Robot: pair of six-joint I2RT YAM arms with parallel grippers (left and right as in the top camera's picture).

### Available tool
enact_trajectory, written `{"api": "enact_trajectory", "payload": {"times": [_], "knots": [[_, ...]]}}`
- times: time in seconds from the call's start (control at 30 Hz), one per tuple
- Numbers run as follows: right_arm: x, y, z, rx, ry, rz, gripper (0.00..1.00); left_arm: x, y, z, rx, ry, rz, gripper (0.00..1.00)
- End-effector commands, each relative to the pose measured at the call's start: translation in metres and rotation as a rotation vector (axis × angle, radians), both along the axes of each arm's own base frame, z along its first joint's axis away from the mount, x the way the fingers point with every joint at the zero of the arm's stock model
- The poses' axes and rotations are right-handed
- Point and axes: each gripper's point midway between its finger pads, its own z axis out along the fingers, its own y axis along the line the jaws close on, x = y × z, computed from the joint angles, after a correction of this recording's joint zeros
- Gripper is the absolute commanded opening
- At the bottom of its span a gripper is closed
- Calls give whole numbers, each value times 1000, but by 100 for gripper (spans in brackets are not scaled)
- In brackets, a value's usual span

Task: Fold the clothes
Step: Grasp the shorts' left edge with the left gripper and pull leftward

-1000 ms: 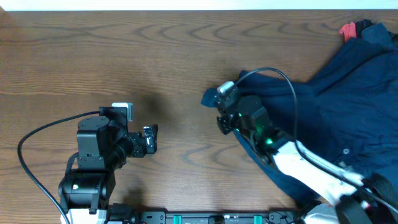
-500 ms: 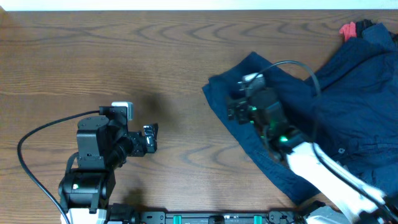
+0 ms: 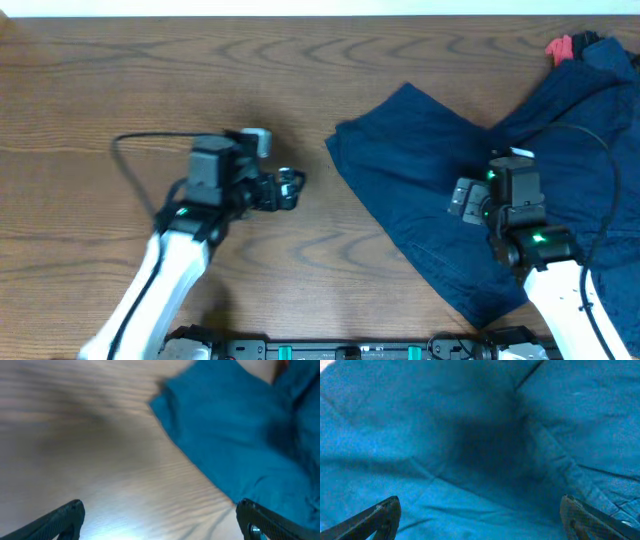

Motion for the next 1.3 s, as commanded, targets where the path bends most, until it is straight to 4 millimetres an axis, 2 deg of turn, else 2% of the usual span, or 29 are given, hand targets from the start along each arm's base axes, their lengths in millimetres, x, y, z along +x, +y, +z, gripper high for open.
{"api": "enact_trajectory", "payload": {"times": [0.0,0.2,0.27,0.33,0.47,0.63,0.77,0.87,1.13,1.17,1.27], "knots": [[-1,-2,2,50,-10,-42,99,7,-44,-22,-65,53,-80,98],[-2,2,0,69,1,-28,99,20,-100,-59,-84,-5,-207,98],[-3,3,0,73,7,-24,99,23,-111,-70,-91,-15,-224,99],[-5,3,-2,72,18,-25,99,27,-116,-82,-103,5,-193,99],[-11,2,-5,68,43,-26,99,36,-113,-102,-101,39,-115,99],[-11,2,-5,68,43,-26,99,46,-108,-109,-77,11,-68,100],[-11,2,-5,68,44,-26,99,53,-106,-117,-55,-6,-26,91],[-11,3,-6,74,45,-22,99,55,-108,-122,-41,-26,-18,78],[-11,4,-6,77,47,-20,99,67,-126,-115,-96,-128,-38,60],[-12,4,-6,76,49,-20,99,68,-124,-116,-88,-128,-29,54],[-11,4,-6,76,49,-20,99,72,-118,-119,-63,-132,1,25]]}}
